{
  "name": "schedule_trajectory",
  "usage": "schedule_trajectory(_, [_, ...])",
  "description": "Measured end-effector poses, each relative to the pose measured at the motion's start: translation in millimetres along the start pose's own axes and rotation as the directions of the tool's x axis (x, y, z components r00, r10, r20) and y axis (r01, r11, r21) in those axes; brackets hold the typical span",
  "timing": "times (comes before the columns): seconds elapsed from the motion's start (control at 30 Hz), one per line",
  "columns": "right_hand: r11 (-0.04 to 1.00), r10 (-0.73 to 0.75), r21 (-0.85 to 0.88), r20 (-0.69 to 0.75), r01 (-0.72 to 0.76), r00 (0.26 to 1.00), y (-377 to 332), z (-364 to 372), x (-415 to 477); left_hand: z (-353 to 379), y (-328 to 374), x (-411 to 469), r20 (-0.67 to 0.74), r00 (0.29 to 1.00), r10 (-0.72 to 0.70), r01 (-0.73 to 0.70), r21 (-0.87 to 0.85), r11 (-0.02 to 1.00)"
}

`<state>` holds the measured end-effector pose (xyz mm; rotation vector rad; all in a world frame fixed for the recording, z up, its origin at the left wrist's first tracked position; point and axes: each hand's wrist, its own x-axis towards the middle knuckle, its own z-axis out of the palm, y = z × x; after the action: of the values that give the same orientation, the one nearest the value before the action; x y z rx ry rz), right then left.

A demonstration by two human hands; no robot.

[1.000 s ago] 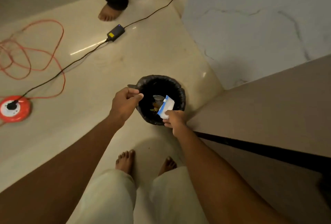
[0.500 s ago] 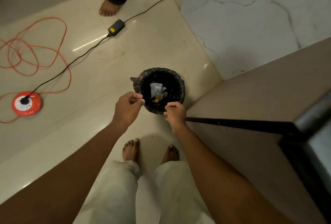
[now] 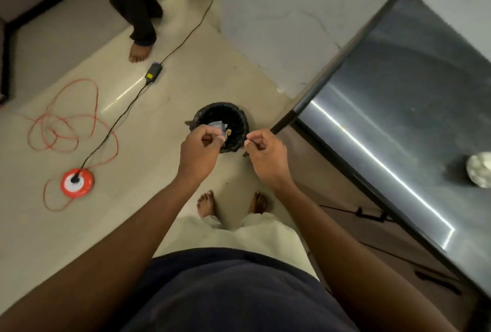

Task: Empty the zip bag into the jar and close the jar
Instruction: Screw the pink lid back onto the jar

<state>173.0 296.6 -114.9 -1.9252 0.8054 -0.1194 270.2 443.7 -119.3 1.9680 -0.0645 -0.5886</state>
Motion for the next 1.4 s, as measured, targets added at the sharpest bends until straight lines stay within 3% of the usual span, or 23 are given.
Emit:
schedule_trajectory(0.2, [0.984,-0.177,-0.058,-0.306,0.167,0.935,-15,-84,-49,39,72,-21,0.198,0.950,0.243,-0.247,-0.002,0.969])
schedule_trajectory(0.43, [0.978,-0.209,-0.154,-0.680,0.142,0.703,2,-191,-76,129,150,-53,0.418,0.764,0.491,-0.499,-0.100,0.861])
schedule_trajectory(0.67, [0.979,-0.185,-0.203,-0.827,0.024,0.531,47,-310,-113,252,200,-102,0.596,0.587,0.547,-0.581,-0.159,0.798])
schedule_trajectory(0.83, [0.978,-0.153,-0.198,-0.883,-0.058,0.444,105,-393,-132,346,231,-127,0.676,0.536,0.505,-0.582,-0.138,0.801])
schedule_trajectory(1.0, [0.965,-0.060,-0.186,-0.842,-0.185,0.537,165,-483,-115,435,249,-140,0.734,0.541,0.410,-0.557,-0.051,0.829])
schedule_trajectory(1.07, [0.926,0.043,-0.219,-0.747,-0.307,0.663,185,-515,-101,459,248,-143,0.753,0.545,0.369,-0.550,-0.010,0.835])
schedule_trajectory(1.17, [0.806,0.200,-0.410,-0.487,-0.426,0.850,210,-553,-79,489,248,-150,0.747,0.542,0.385,-0.543,-0.038,0.839])
schedule_trajectory(1.3, [0.655,0.350,-0.648,-0.195,-0.388,0.916,226,-576,-52,512,245,-154,0.666,0.589,0.458,-0.537,-0.101,0.838])
schedule_trajectory(1.4, [0.618,0.319,-0.744,-0.058,-0.255,0.946,229,-582,-42,519,242,-152,0.622,0.630,0.465,-0.556,-0.057,0.829])
